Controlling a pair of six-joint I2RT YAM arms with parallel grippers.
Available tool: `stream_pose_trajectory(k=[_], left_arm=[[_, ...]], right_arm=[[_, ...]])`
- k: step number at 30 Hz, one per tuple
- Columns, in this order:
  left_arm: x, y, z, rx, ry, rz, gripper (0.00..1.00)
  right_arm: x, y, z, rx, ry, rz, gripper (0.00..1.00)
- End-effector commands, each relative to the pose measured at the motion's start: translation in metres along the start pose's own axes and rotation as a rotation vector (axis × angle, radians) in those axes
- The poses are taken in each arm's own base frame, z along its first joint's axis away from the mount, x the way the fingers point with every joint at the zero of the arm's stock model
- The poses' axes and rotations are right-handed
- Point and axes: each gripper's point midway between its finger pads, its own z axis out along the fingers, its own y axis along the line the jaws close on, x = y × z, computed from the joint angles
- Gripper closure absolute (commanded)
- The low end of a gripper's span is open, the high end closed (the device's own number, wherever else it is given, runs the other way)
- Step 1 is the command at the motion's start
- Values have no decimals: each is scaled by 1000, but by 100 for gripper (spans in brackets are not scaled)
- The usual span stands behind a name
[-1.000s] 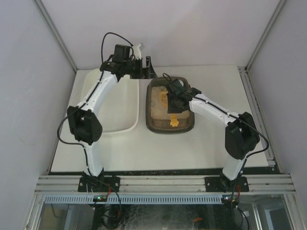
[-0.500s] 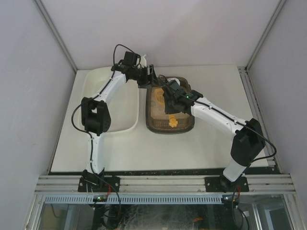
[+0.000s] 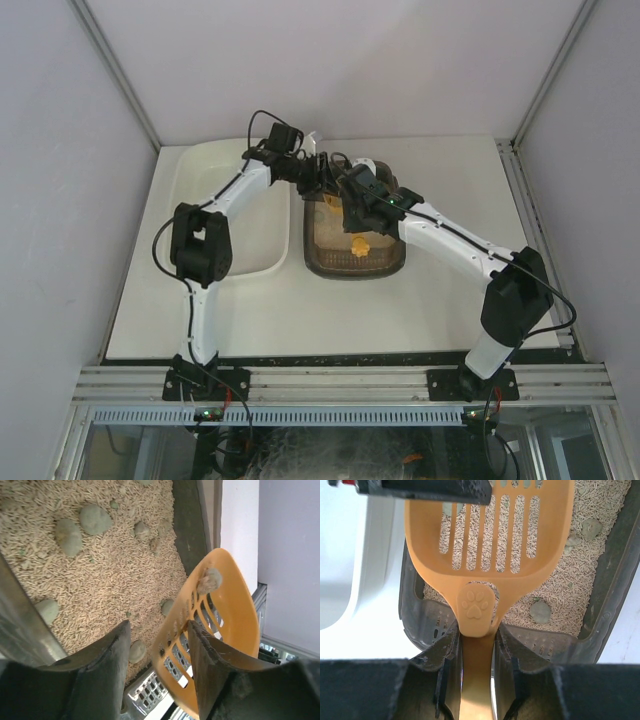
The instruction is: Clean the litter box
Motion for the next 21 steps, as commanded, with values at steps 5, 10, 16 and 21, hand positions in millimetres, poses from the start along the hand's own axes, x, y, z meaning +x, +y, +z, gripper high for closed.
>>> stream_pose_trajectory(k=[5, 10, 16, 21], left_arm=[[-5, -53, -25, 144, -45, 48, 80], [-5, -58, -31, 159, -62, 53, 100], [-9, -56, -44, 146, -158, 126, 100], [-18, -64, -62, 174, -337, 200, 100]], right_arm=[[-37, 15, -12, -54, -125, 24, 100], [-27, 12, -7, -69, -90, 47, 76], [-19, 3, -15, -265, -93, 204, 30], [-7, 6, -21, -611, -51, 416, 29]])
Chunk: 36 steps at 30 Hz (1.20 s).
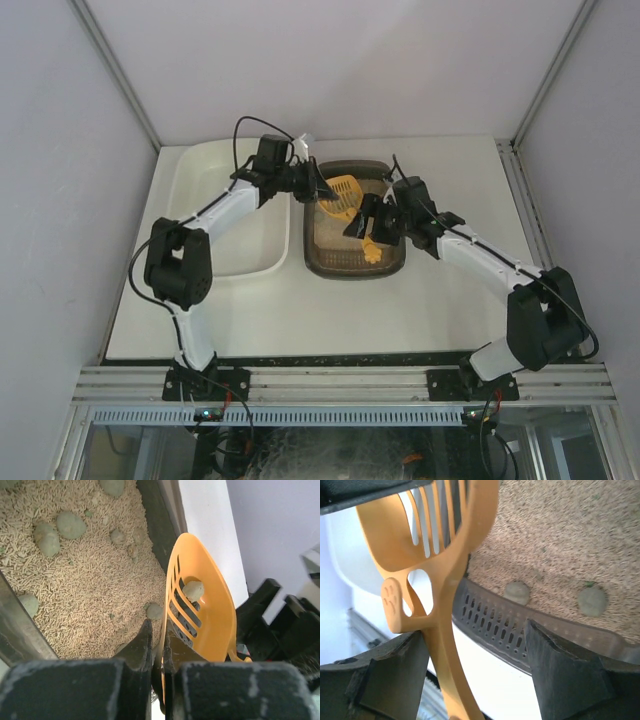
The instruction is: Clean the litter box
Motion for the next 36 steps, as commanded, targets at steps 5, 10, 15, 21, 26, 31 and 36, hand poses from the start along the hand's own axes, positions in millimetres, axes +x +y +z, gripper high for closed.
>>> stream_pose_trajectory(k=[5, 10, 15, 21, 26, 31, 36], left_arm=[[-47, -39, -35, 68, -270, 181, 100], [-52, -35, -36, 48, -288, 203, 100], [-50, -24, -33, 25, -283, 209, 100], [-53, -21, -30, 36, -279, 202, 99], [-54, -28, -30, 69, -280, 181, 98], [-56, -30, -31, 63, -285, 139, 47], [-65, -31, -44, -6, -325, 133, 0]], right_arm=[[-21, 46, -14, -340, -37, 118, 31], [-19, 50, -15, -402, -34, 147, 47], [-22, 51, -21, -461, -43, 174, 58], [-23, 54, -27, -513, -38, 168, 70], [-25, 55, -30, -527, -45, 155, 100], [-29, 46, -29, -483, -71, 156, 100], [-24, 27, -27, -378, -67, 120, 100]])
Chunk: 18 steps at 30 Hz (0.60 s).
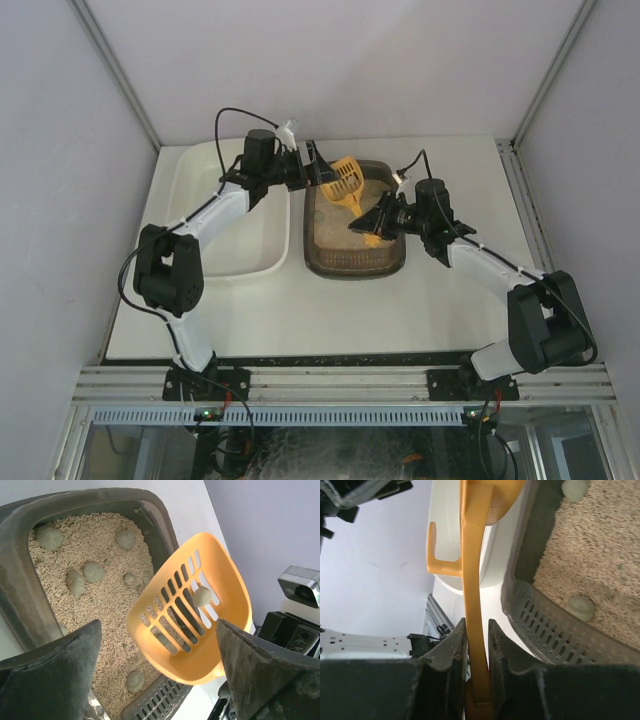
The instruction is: Clean the litter box
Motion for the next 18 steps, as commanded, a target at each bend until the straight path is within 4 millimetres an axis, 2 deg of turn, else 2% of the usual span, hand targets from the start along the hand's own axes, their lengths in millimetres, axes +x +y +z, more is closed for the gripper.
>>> stream_pose_trajectory(k=[1, 6, 10, 14, 18], left_arm=[[-33, -20, -19, -30, -104, 49, 0], [-57, -36, -37, -65, -167, 56, 0], [-67, -38, -61, -170, -193, 49, 0], [-72, -25, -94, -340, -224, 93, 0], [-70, -10, -119, -475, -234, 132, 0]], right_arm=[[-8, -8, -12, 77, -37, -76, 100], [-1, -35, -14, 152, 1, -85, 100], [-2, -54, -13, 221, -7, -111, 100], [-5, -76, -16, 339, -38, -163, 100], [-1, -86, -15, 399, -34, -188, 100]])
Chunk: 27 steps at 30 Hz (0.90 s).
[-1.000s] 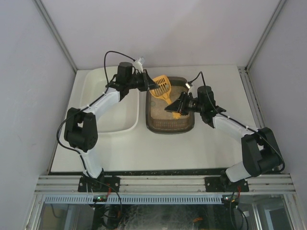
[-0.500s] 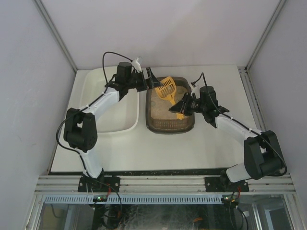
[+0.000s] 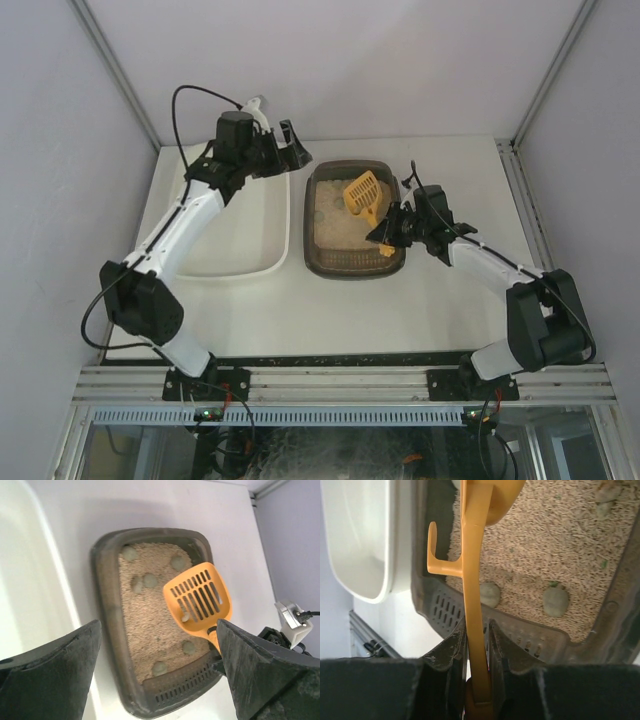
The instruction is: Clean the litter box
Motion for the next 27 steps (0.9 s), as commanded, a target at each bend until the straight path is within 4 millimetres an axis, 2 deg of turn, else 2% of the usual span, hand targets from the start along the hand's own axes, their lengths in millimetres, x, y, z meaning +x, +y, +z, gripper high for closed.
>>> stream_pose_trajectory(k=[1, 5, 8, 12, 17, 24, 27], left_arm=[[-23, 18, -41, -165, -83, 92, 0], [-13, 25, -46, -182, -57, 129, 0], [-12, 34, -49, -219, -72, 141, 0], [-20, 49, -58, -324, -119, 195, 0], [-26, 72, -71, -473, -133, 250, 0], [7, 81, -81, -512, -38, 282, 0], [20, 75, -80, -501, -41, 296, 0]], right_arm=[[-5, -12, 5, 89, -40, -88, 100], [-2, -6, 8, 49, -13, -78, 100], [-4, -10, 5, 96, 17, -116, 100], [-14, -11, -7, 297, 24, -316, 100], [-28, -22, -15, 521, 71, -426, 100], [-22, -35, -10, 582, 113, -415, 100], [-12, -32, -7, 544, 156, -411, 100]])
